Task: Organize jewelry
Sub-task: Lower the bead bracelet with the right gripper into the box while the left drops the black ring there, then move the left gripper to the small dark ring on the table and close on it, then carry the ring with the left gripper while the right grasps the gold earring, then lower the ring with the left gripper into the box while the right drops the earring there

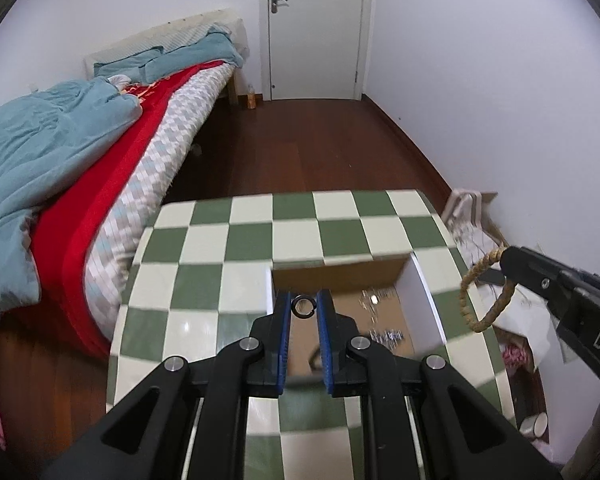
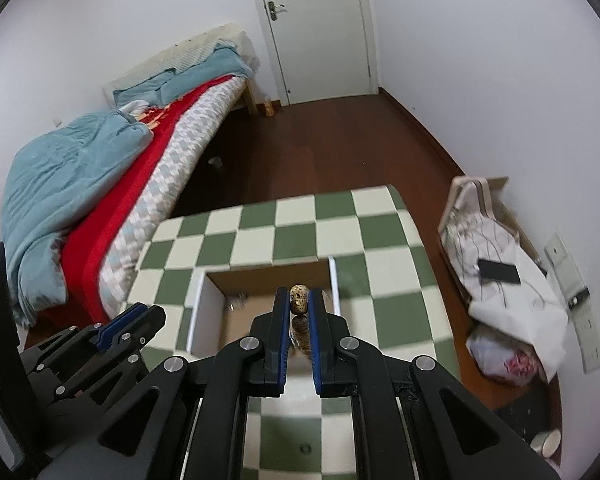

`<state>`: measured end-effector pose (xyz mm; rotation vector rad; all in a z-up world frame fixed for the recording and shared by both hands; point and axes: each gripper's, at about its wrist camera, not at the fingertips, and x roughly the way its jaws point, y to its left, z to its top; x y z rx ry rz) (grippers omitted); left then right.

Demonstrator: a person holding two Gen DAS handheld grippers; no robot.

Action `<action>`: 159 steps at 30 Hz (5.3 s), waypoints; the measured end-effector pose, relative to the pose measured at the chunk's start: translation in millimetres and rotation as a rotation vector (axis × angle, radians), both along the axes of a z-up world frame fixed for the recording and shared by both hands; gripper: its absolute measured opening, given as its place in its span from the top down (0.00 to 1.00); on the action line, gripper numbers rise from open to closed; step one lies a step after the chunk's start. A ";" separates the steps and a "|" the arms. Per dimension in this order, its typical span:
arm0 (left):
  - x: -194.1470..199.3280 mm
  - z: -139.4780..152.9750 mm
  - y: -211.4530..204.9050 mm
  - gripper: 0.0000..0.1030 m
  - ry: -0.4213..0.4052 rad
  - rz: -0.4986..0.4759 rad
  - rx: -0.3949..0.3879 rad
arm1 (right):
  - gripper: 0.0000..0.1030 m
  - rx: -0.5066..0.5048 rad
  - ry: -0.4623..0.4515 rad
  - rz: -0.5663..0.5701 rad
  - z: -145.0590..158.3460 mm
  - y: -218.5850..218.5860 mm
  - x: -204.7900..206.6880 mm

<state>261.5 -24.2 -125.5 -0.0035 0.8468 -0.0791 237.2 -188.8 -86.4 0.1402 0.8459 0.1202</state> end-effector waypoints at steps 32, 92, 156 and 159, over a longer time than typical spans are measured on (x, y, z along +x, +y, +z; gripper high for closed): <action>61.6 -43.0 10.1 0.04 0.102 0.102 0.033 | 0.30 -0.115 0.260 0.033 -92.3 -1.5 91.8; -102.1 -155.2 -119.1 0.28 0.239 -0.126 0.291 | 0.44 -0.043 0.344 -0.304 -155.0 -132.2 -106.1; -57.4 -148.1 -3.1 0.91 0.265 0.090 0.135 | 0.87 -0.176 0.205 -0.076 -198.0 -27.9 -28.2; -58.5 -128.7 -2.7 0.91 0.229 0.091 0.122 | 0.87 -0.152 0.187 -0.080 -188.4 -29.7 -34.7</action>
